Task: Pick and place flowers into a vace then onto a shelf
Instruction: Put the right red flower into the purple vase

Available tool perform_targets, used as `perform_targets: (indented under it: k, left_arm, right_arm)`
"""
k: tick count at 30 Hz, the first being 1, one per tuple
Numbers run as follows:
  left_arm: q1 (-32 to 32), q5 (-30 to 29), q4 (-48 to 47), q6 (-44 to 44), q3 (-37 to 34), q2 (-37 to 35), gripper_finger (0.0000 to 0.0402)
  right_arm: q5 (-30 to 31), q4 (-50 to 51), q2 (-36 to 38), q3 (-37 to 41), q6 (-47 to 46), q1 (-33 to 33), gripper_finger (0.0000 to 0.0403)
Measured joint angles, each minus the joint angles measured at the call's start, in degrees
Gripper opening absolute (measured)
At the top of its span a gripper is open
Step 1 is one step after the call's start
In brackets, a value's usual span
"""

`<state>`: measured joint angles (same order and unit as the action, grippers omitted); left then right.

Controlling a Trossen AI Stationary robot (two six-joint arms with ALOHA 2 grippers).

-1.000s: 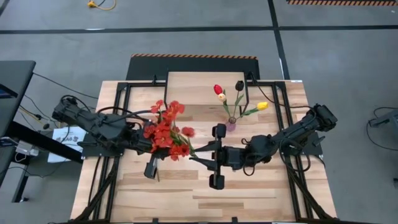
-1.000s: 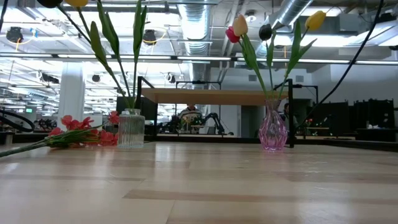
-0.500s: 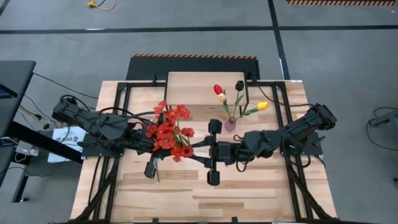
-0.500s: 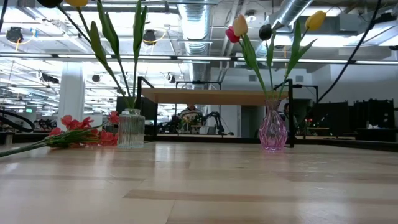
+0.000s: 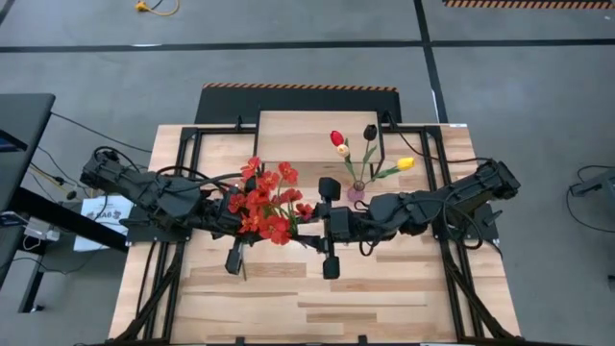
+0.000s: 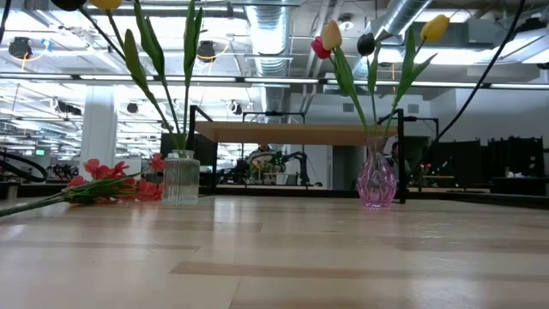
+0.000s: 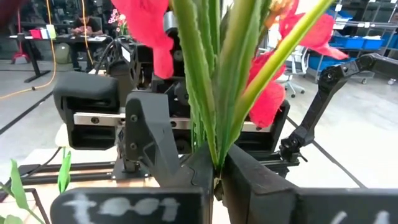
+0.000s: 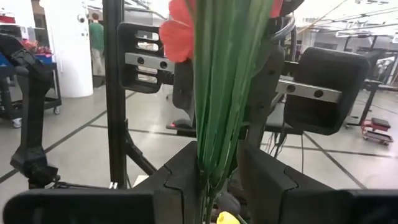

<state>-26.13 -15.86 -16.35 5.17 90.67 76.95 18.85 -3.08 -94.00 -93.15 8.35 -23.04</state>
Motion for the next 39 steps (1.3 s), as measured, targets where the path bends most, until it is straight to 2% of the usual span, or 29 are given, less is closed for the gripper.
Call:
perform_targets:
  k: [4, 6, 9, 12, 17, 23, 29, 34, 39]
  left_arm:
    - [0.0, 0.1, 0.1, 0.1, 0.0, 0.0, 0.0002]
    - [0.0, 0.1, 0.2, 0.1, 0.0, 0.0, 0.0004]
    - [0.0, 0.5, 0.2, 0.0, 0.0, 0.0, 0.0012]
    - [0.0, 1.1, 0.1, 0.1, 0.0, 0.0, 0.0025]
    - [-0.1, 1.3, 0.1, 0.5, 0.0, 0.0, 0.0064]
    - [-1.0, -0.9, -0.3, 0.7, 0.0, -0.4, 0.0141]
    - [-2.4, -2.6, -2.4, 0.8, 0.0, -4.0, 0.0205]
    - [-3.1, -2.6, -5.3, 1.4, 0.1, -7.4, 0.0225]
    - [-3.1, -3.1, -8.3, 2.1, 0.1, -9.3, 0.0226]
  right_arm:
    - [-1.2, 0.4, 0.0, 0.0, 0.0, 0.3, 0.0094]
    - [-1.2, 0.5, 0.0, 0.0, 0.8, 0.3, 0.0073]
    - [-2.4, 0.6, 0.0, 0.0, 3.0, 0.3, 0.0017]
    - [-2.5, 0.6, 0.0, 0.0, 3.5, 0.3, 0.0007]
    - [-2.1, 0.6, 0.0, 0.0, 2.8, 0.4, 0.0004]
    - [-0.3, 1.1, 0.4, 0.0, 2.6, 0.6, 0.0002]
    - [4.5, 2.3, 2.8, 0.0, 3.0, 0.5, 0.0001]
    - [10.1, 2.8, 4.9, -0.1, 5.0, -0.5, 0.0001]
    - [11.5, 2.7, 7.0, -0.1, 5.4, -2.0, 0.0001]
